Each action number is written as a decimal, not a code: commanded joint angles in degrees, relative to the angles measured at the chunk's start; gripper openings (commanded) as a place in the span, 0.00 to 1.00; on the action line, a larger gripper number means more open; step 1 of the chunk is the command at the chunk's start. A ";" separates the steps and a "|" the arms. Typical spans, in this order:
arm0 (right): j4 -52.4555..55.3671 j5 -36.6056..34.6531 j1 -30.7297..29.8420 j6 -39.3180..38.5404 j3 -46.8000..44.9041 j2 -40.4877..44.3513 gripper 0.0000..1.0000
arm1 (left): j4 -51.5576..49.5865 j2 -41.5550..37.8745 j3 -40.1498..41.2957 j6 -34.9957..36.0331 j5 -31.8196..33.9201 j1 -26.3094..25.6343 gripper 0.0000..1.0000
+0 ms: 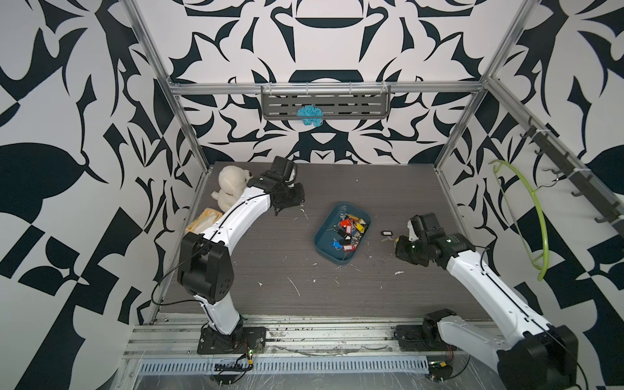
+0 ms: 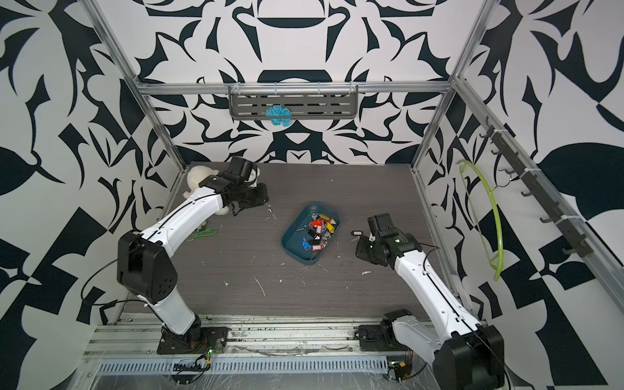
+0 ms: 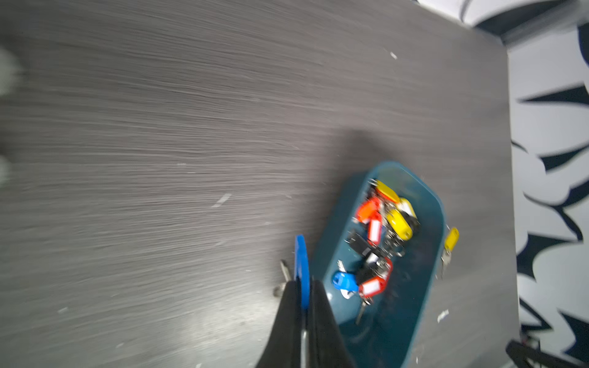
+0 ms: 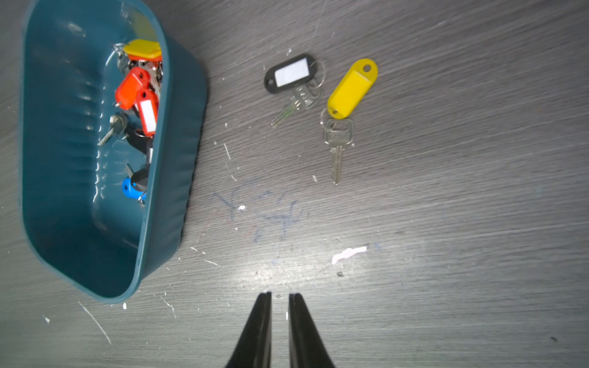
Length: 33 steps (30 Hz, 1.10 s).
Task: Take the keys out of the storage box
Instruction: Place the key at the center of the board.
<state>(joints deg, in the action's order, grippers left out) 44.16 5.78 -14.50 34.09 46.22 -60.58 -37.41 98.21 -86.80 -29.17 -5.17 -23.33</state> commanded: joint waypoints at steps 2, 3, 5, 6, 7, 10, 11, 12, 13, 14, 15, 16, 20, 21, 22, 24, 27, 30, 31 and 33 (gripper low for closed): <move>-1.31 -0.41 -2.15 1.72 3.12 -1.83 0.17 | -0.39 0.80 3.88 -0.43 -0.81 1.88 0.00; -1.59 -0.50 -2.71 1.94 3.56 -2.47 0.17 | -0.21 1.21 4.75 -0.29 -0.81 2.10 0.00; -2.14 -0.76 -3.93 2.36 4.59 -3.84 0.17 | 0.57 2.39 5.94 -0.32 -1.02 2.33 0.00; -2.48 -0.86 -4.62 2.62 5.30 -4.68 0.17 | 0.91 3.28 6.43 -0.36 -1.36 2.41 0.00; -2.79 -1.03 -5.36 2.77 6.00 -5.62 0.18 | 1.15 4.44 6.77 -0.52 -1.87 2.41 0.00; -3.41 -1.48 -7.86 3.42 8.76 -8.67 0.22 | 1.74 7.55 7.29 -1.28 -3.00 2.41 0.00; -3.62 -1.55 -8.82 3.48 9.87 -9.84 0.25 | 2.02 8.50 7.48 -1.55 -3.26 2.41 0.00; -3.73 -1.69 -9.58 3.61 10.83 -10.90 0.27 | 2.35 9.20 7.68 -1.72 -3.43 2.41 0.00; -3.74 -1.74 -10.27 3.62 11.83 -11.95 0.29 | 2.80 9.81 8.10 -1.92 -3.60 2.41 0.00; -3.74 -1.82 -10.97 3.60 12.86 -13.15 0.32 | 3.24 10.21 8.46 -2.11 -3.66 2.41 0.00; -3.84 -1.87 -11.51 3.57 13.72 -14.14 0.33 | 3.52 10.43 8.72 -2.28 -3.64 2.46 0.00; -3.95 -1.91 -12.05 3.61 14.60 -15.11 0.35 | 3.85 10.46 9.09 -2.46 -3.52 2.41 0.02; -4.65 -1.07 -13.33 2.73 18.14 -19.54 0.44 | 4.94 9.43 10.31 -2.58 -3.01 2.41 0.57; -4.61 -0.85 -13.42 2.39 18.99 -20.56 0.45 | 5.13 8.94 10.55 -2.52 -2.92 2.41 0.66; -4.31 -0.27 -13.53 1.60 20.65 -22.35 0.47 | 5.15 8.33 10.76 -2.39 -2.65 2.41 0.73; -2.96 0.90 -13.58 0.00 24.05 -26.07 0.49 | 5.32 7.09 11.15 -1.83 -2.35 2.41 0.93; -0.34 1.85 -13.88 -3.11 30.02 -32.29 0.49 | 5.81 4.26 12.31 -1.20 -1.72 2.41 0.95; 1.64 2.20 -14.13 -5.93 35.39 -37.90 0.49 | 7.66 0.41 14.61 -0.60 -1.08 2.41 0.95; 2.52 2.15 -14.22 -7.02 37.35 -39.87 0.49 | 8.52 -1.05 15.58 -0.33 -1.08 2.41 0.95; 4.36 2.20 -14.25 -8.93 40.56 -43.33 0.49 | 9.97 -3.63 17.14 0.35 -1.31 2.41 0.94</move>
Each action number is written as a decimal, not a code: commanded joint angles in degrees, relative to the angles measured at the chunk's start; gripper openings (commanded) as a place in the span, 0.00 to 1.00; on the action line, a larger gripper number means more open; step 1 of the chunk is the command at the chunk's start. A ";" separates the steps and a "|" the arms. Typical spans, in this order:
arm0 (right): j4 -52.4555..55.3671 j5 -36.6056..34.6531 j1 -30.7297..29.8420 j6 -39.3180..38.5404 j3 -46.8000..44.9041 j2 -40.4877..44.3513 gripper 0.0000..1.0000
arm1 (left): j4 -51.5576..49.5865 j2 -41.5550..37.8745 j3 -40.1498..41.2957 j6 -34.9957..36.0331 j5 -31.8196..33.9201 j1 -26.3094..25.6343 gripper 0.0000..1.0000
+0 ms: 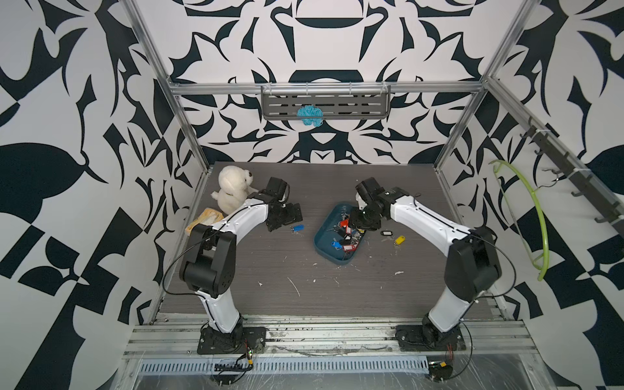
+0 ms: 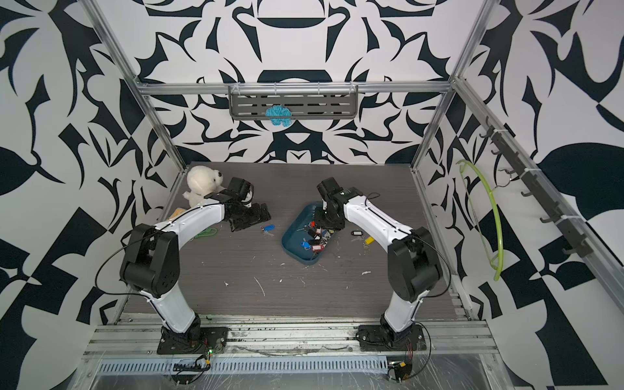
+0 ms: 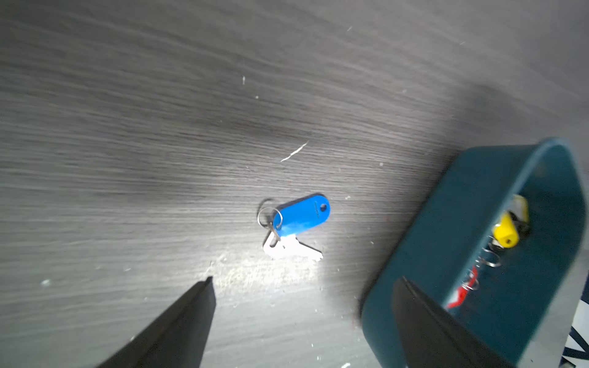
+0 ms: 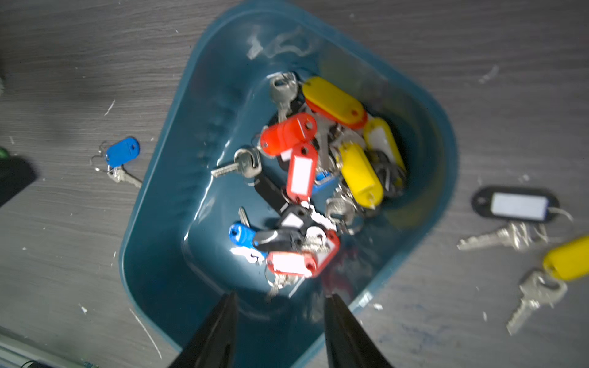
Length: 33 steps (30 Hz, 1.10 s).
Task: Take the keys out of the storage box
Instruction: Place the key at the center of the board, then pick up the key from the storage box.
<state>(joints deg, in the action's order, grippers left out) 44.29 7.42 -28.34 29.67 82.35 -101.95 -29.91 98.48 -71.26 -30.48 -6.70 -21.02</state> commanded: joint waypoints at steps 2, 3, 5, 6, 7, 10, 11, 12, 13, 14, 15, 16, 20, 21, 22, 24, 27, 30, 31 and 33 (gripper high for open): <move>5.67 1.46 -0.45 -6.40 6.86 -5.61 0.49 | 4.00 -6.27 3.10 2.53 -0.60 0.10 0.94; 7.21 1.63 -0.46 -7.34 8.46 -7.58 0.49 | 4.47 -7.09 3.59 2.91 -0.96 0.10 0.94; 8.03 1.67 -0.49 -8.53 10.03 -10.66 0.49 | 5.33 -8.82 4.64 3.57 -1.68 0.10 0.94; 8.16 1.68 -0.48 -9.01 10.32 -11.70 0.49 | 5.68 -9.40 5.01 3.88 -2.11 0.10 0.94; 8.30 1.44 -0.49 -9.25 10.56 -12.63 0.49 | 6.03 -10.05 5.46 4.18 -2.56 0.10 0.94; 8.01 1.07 -0.49 -9.56 10.50 -14.33 0.48 | 7.42 -11.73 7.00 4.46 -3.23 0.10 0.94; 7.79 1.04 -0.47 -9.56 10.32 -14.70 0.47 | 8.01 -12.30 7.56 4.46 -3.36 0.10 0.94; 7.61 1.04 -0.44 -9.67 10.37 -14.97 0.46 | 8.54 -12.65 8.02 4.46 -3.54 0.10 0.94; 7.53 0.95 -0.54 -9.71 10.29 -15.27 0.46 | 8.96 -13.09 8.47 4.42 -3.58 0.10 0.94; 7.45 0.93 -0.56 -9.76 10.29 -15.62 0.45 | 9.29 -13.25 8.78 4.38 -3.65 0.10 0.94; 7.39 0.88 -0.56 -9.66 10.33 -15.88 0.44 | 9.48 -13.41 8.97 4.25 -3.79 0.10 0.94; 7.43 0.70 -0.64 -9.78 10.53 -16.24 0.43 | 9.52 -13.44 9.12 4.20 -3.98 0.10 0.94; 7.64 -0.17 -0.84 -10.07 11.08 -17.12 0.39 | 9.87 -13.30 9.49 3.94 -4.85 0.10 0.94; 7.78 -0.37 -0.81 -10.11 11.31 -17.29 0.39 | 9.91 -13.26 9.65 3.85 -5.03 0.10 0.94; 8.00 -0.76 -0.87 -10.18 11.68 -17.40 0.39 | 9.99 -13.17 9.69 3.85 -5.15 0.10 0.94; 8.16 -1.44 -0.92 -10.32 11.98 -17.37 0.38 | 10.05 -13.22 9.79 3.85 -5.41 0.10 0.94; 8.48 -2.12 -1.02 -10.42 12.67 -17.57 0.38 | 10.17 -12.96 9.82 3.85 -5.85 0.10 0.94; 9.11 -3.02 -1.02 -10.66 13.44 -18.28 0.37 | 10.43 -12.70 9.93 3.77 -6.54 0.10 0.93; 9.14 -3.20 -1.04 -10.76 13.69 -18.46 0.36 | 10.52 -12.70 10.06 3.76 -6.72 0.10 0.93; 9.28 -3.37 -1.10 -10.82 14.02 -18.80 0.34 | 10.75 -12.67 10.20 3.68 -6.97 0.10 0.93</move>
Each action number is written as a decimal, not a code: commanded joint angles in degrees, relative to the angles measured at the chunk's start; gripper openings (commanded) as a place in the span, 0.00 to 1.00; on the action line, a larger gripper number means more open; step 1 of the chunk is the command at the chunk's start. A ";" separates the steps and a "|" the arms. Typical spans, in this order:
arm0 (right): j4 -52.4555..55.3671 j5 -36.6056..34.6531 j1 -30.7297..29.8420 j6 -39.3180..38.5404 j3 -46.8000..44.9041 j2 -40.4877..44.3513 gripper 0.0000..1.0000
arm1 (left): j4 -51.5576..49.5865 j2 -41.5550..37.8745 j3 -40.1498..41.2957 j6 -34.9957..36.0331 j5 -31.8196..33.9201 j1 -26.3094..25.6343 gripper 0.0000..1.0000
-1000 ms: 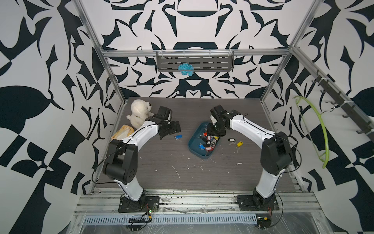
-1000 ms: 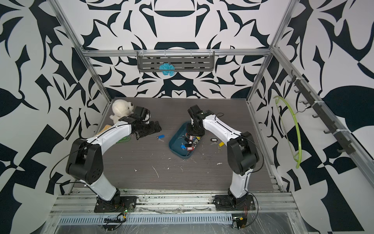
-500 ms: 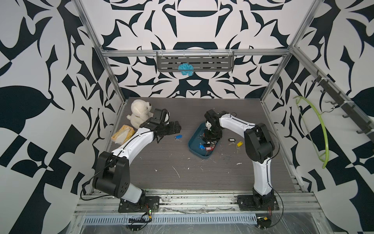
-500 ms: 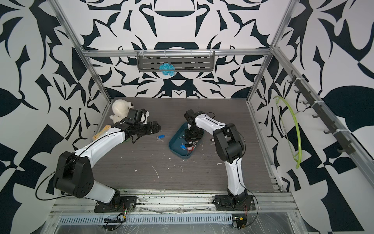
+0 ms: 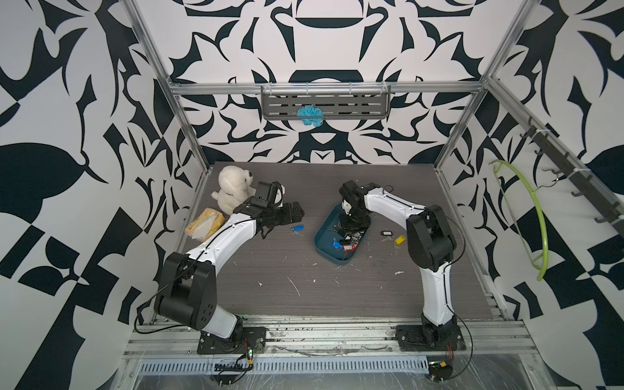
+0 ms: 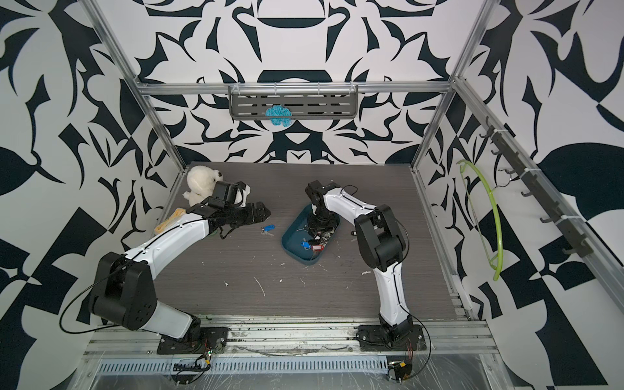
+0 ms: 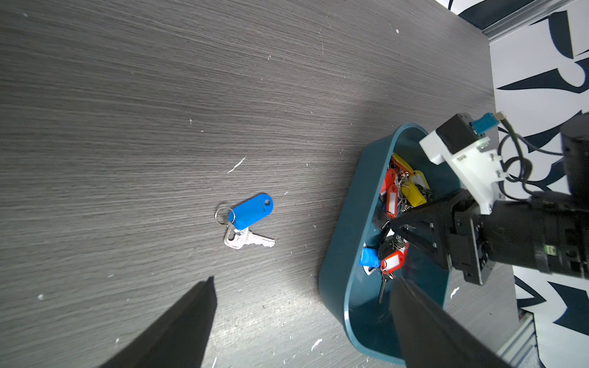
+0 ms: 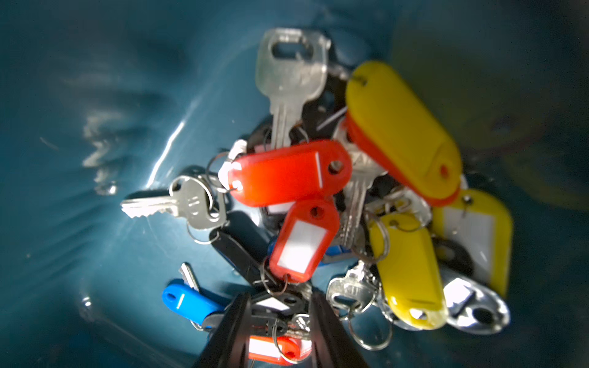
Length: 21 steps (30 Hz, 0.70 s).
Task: Take the keys out of the storage box
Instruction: Pick up the key from the storage box.
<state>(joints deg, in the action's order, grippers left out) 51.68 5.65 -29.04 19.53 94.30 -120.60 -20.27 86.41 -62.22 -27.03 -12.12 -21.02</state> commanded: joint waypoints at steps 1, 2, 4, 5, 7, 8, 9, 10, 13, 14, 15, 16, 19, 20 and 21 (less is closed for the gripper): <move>1.85 -1.61 -0.41 -0.70 2.11 -0.32 0.33 | 1.26 -0.65 1.23 0.22 -1.71 0.10 0.93; 1.78 -1.61 -0.41 -0.67 2.20 -0.47 0.32 | 1.23 -0.47 1.33 0.26 -1.89 0.10 0.93; 1.76 -1.65 -0.47 -0.71 2.45 -0.85 0.32 | 1.33 -0.45 1.48 0.31 -2.12 0.10 0.93; 1.72 -1.61 -0.42 -0.68 2.54 -1.00 0.32 | 1.25 -0.37 1.42 0.31 -2.27 0.10 0.93; 1.50 -1.62 -0.58 -0.66 2.58 -1.30 0.31 | 1.27 -0.18 1.53 0.31 -2.63 0.10 0.93; 1.41 -1.61 -0.62 -0.59 2.65 -1.40 0.30 | 1.27 -0.19 1.64 0.31 -2.80 0.10 0.93; 1.33 -1.52 -0.66 -0.61 2.78 -1.61 0.29 | 1.21 -0.15 1.67 0.31 -2.85 0.10 0.93; 1.32 -1.55 -0.72 -0.53 2.94 -1.74 0.28 | 1.20 -0.12 1.78 0.39 -2.99 0.10 0.93; 1.15 -1.52 -0.84 -0.52 3.01 -1.92 0.24 | 1.11 -0.28 1.90 0.57 -3.25 0.10 0.93; 1.01 -1.54 -0.80 -0.46 3.02 -1.92 0.21 | 1.09 -0.23 2.00 0.57 -3.34 0.10 0.93; 0.94 -1.61 -0.84 -0.43 3.02 -1.85 0.18 | 1.11 -0.19 1.99 0.65 -3.51 0.10 0.93; 0.75 -1.78 -0.92 -0.37 2.89 -1.67 0.15 | 1.07 -0.07 1.92 0.74 -3.61 0.05 0.93; 0.11 -1.87 -0.89 -0.05 2.35 -0.67 0.06 | 1.20 0.12 2.01 0.83 -3.96 0.01 0.92; 0.02 -1.94 -0.85 0.06 2.25 -0.25 0.03 | 1.19 0.31 2.01 0.92 -3.96 0.01 0.92; -0.15 -2.04 -0.91 0.11 1.97 0.16 0.01 | 1.17 0.42 1.91 0.92 -3.94 0.01 0.92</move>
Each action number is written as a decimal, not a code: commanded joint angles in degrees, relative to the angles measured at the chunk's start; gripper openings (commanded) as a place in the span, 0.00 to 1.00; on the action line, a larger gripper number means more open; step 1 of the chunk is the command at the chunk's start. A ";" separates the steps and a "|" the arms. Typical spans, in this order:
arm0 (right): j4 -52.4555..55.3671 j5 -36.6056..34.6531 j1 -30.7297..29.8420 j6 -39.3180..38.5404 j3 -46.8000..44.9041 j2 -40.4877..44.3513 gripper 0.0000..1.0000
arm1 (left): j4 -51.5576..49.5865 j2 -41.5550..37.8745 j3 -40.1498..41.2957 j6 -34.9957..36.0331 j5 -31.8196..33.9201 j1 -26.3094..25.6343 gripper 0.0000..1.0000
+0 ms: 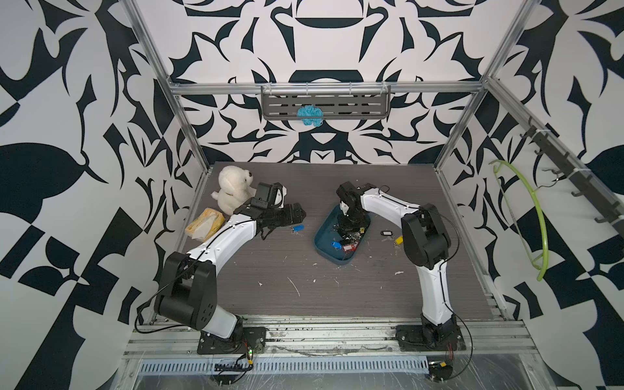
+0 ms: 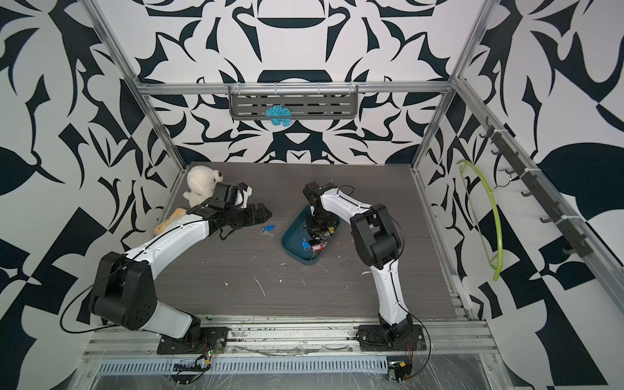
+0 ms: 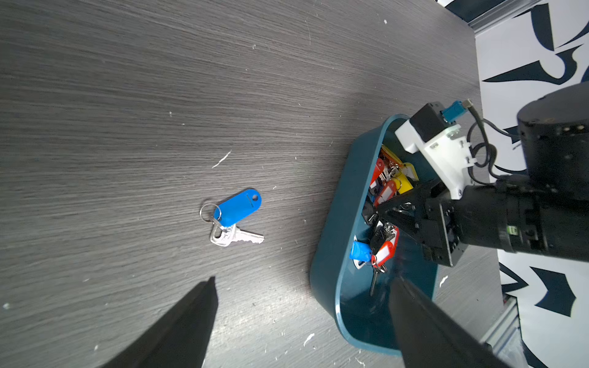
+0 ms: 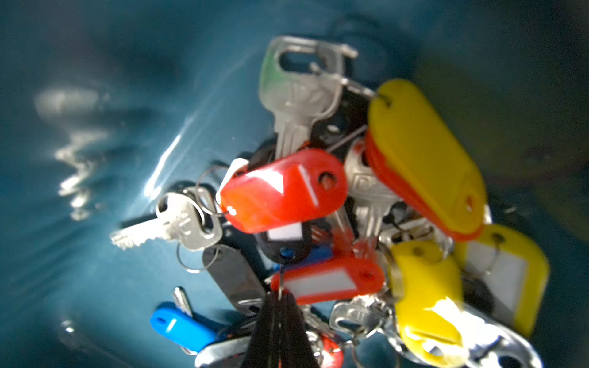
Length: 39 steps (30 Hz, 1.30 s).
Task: Take the keys out of the storage box
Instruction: Pick up the key from the storage box, then place the key at the center of the board.
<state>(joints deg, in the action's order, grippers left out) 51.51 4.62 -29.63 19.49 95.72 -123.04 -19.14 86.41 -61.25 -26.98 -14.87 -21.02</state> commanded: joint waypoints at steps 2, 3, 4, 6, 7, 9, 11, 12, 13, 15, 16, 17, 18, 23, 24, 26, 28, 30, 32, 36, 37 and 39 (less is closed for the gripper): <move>-0.40 -1.10 -0.33 0.40 -0.16 3.85 0.00 | 0.06 0.75 0.92 1.04 -1.47 -0.14 0.92; -0.53 -1.19 -0.33 0.46 -0.58 4.48 0.00 | -0.02 0.91 0.85 1.14 -1.47 -0.30 0.91; -0.72 -1.25 -0.33 0.67 -0.93 5.26 0.00 | -0.05 1.08 0.71 1.31 -1.32 -0.49 0.91; -0.96 -1.20 -0.33 1.00 -1.73 6.67 0.00 | -0.21 1.37 0.57 1.47 -1.17 -0.84 0.91; -1.04 -1.20 -0.27 1.16 -2.13 7.60 0.00 | -0.39 1.50 0.44 1.58 -0.97 -1.12 0.91; -1.30 -1.29 -0.26 1.61 -2.94 9.41 0.00 | -0.63 1.79 0.08 1.89 -0.68 -1.72 0.91; -1.52 -1.41 -0.32 2.08 -3.73 11.40 0.00 | -1.10 2.05 -0.34 2.27 -0.17 -2.35 0.91; -1.57 -1.46 -0.27 2.31 -4.10 12.45 0.00 | -1.17 2.10 -0.58 2.37 -0.07 -2.69 0.91; -1.63 -1.48 -0.32 2.67 -4.51 13.54 0.00 | -1.17 2.18 -0.77 2.37 -0.15 -2.93 0.91; -1.82 -1.61 -0.32 3.12 -5.12 15.44 0.00 | -1.08 2.10 -0.86 2.29 -0.16 -3.24 0.91; -2.11 -1.63 -0.26 3.41 -5.61 16.51 0.00 | -1.11 2.10 -0.84 2.29 -0.16 -3.41 0.91; -2.25 -1.74 -0.26 3.60 -5.93 17.31 0.00 | -1.08 2.02 -0.88 2.13 -0.16 -3.50 0.91; -2.32 -1.94 -0.24 3.80 -6.37 18.42 0.00 | -1.08 2.08 -0.88 2.11 -0.06 -3.67 0.91; -2.41 -4.93 1.03 4.46 -8.62 23.68 0.00 | -2.48 2.05 -2.68 2.40 1.19 -5.18 0.90; -2.44 -5.23 1.66 4.54 -9.28 24.92 0.00 | -3.28 2.16 -3.70 2.82 1.76 -5.83 0.90; -2.46 -6.06 3.92 4.93 -11.32 27.85 0.00 | -5.97 3.13 -6.86 4.09 3.48 -7.65 0.90; -2.45 -6.74 6.72 5.67 -13.92 31.31 0.00 | -8.36 4.45 -10.20 5.11 4.62 -9.69 0.90; -2.62 -7.34 10.11 6.64 -17.25 35.14 0.00 | -9.97 5.94 -13.13 5.36 5.08 -11.43 0.89; -2.91 -7.02 14.57 7.38 -21.40 39.07 0.00 | -10.89 7.29 -15.76 4.95 5.29 -13.10 0.88; -3.83 -5.59 22.24 6.44 -29.17 44.46 0.00 | -12.13 9.81 -20.26 4.28 6.59 -16.52 0.87; -3.81 -5.69 23.62 5.84 -30.76 45.09 0.00 | -12.71 10.82 -21.77 3.94 6.93 -17.41 0.87; -3.80 -5.89 25.33 5.30 -33.49 45.89 0.00 | -14.40 12.99 -24.99 3.33 7.79 -19.26 0.86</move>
<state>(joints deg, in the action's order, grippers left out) 47.86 -1.26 -5.13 25.32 64.99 -78.22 -29.36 96.82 -82.72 -23.22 -8.93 -38.50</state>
